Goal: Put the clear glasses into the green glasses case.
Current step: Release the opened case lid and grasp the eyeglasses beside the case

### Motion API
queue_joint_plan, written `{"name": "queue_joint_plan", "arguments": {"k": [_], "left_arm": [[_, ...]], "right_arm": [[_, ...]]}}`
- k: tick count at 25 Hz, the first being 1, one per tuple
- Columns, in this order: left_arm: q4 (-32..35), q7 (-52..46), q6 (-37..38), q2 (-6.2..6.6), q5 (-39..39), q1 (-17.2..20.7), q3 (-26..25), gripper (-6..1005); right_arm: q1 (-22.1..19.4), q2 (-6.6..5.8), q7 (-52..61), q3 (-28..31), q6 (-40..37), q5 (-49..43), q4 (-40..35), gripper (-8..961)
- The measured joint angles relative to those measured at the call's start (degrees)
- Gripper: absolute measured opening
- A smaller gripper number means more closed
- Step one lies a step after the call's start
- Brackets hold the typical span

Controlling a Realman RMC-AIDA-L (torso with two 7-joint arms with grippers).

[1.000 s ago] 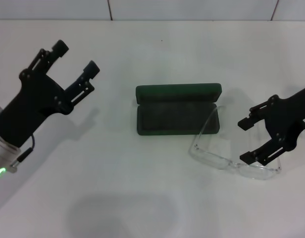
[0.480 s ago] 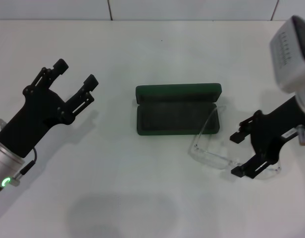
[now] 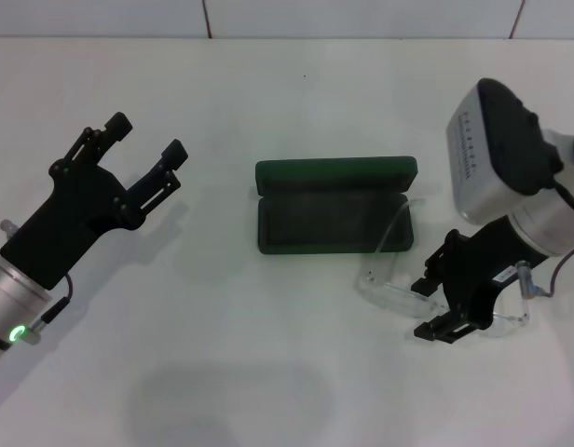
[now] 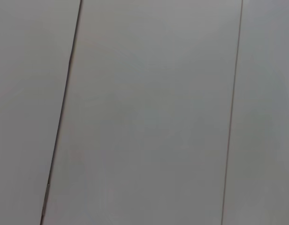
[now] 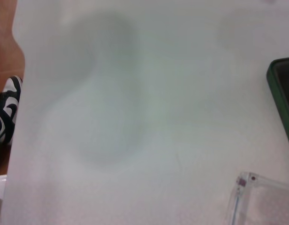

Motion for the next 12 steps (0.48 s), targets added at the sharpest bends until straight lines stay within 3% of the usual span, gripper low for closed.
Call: {"name": "queue_joint_plan", "arguments": {"k": [1,7,12], "left_arm": [[0.0,0.0,0.0,0.03,0.0,0.0,0.0,846],[0.0,0.0,0.0,0.08,0.4,0.3,0.1,846],[-0.2,0.0,-0.1,0.05,0.3,0.5,0.1,846]], "right_arm": [[0.0,0.01,0.1,-0.4,0.3,0.0,0.0,547],[0.6,0.01,2.2,-1.8,0.5,-0.4,0.4,526],[1.1,0.01,3.1,-2.5,0.3,-1.2,0.4,394]]}}
